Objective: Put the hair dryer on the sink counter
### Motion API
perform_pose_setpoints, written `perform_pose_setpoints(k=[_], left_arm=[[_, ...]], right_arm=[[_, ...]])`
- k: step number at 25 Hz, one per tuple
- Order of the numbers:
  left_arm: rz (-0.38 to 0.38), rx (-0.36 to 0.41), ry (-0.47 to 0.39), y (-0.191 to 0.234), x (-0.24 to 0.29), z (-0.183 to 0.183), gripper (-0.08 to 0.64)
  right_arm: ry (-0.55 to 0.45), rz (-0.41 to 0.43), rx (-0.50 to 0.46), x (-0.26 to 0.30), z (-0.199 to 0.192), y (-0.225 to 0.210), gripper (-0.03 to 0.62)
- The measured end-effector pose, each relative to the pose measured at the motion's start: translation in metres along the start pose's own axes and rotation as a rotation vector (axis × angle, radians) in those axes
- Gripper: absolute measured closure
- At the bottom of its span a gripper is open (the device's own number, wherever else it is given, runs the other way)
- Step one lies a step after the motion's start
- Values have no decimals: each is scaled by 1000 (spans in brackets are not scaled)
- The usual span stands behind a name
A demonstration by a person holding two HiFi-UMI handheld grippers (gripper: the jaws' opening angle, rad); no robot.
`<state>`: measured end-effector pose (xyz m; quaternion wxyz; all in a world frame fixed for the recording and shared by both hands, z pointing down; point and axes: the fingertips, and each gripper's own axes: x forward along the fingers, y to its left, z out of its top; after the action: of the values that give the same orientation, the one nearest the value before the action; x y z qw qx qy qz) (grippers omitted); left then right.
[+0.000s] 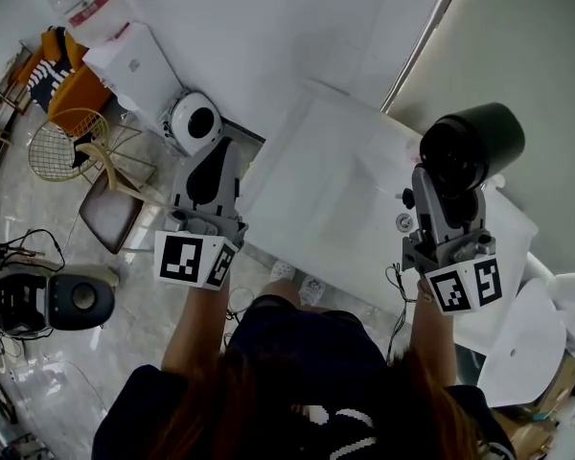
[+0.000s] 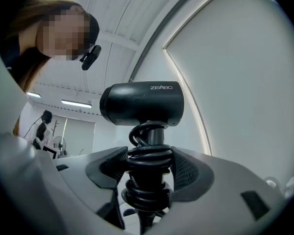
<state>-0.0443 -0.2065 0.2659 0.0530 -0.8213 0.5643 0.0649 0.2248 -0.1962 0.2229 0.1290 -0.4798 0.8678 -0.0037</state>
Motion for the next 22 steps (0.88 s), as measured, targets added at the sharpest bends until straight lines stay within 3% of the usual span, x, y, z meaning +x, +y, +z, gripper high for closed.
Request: perform_pose_setpoints(k=[12, 22], left_arm=[[-66, -28, 25, 45, 64, -25, 541], [-85, -66, 96, 67, 96, -76, 541]], right_arm=[[70, -15, -18, 71, -32, -5, 307], [278, 36, -29, 111, -110, -8, 307]])
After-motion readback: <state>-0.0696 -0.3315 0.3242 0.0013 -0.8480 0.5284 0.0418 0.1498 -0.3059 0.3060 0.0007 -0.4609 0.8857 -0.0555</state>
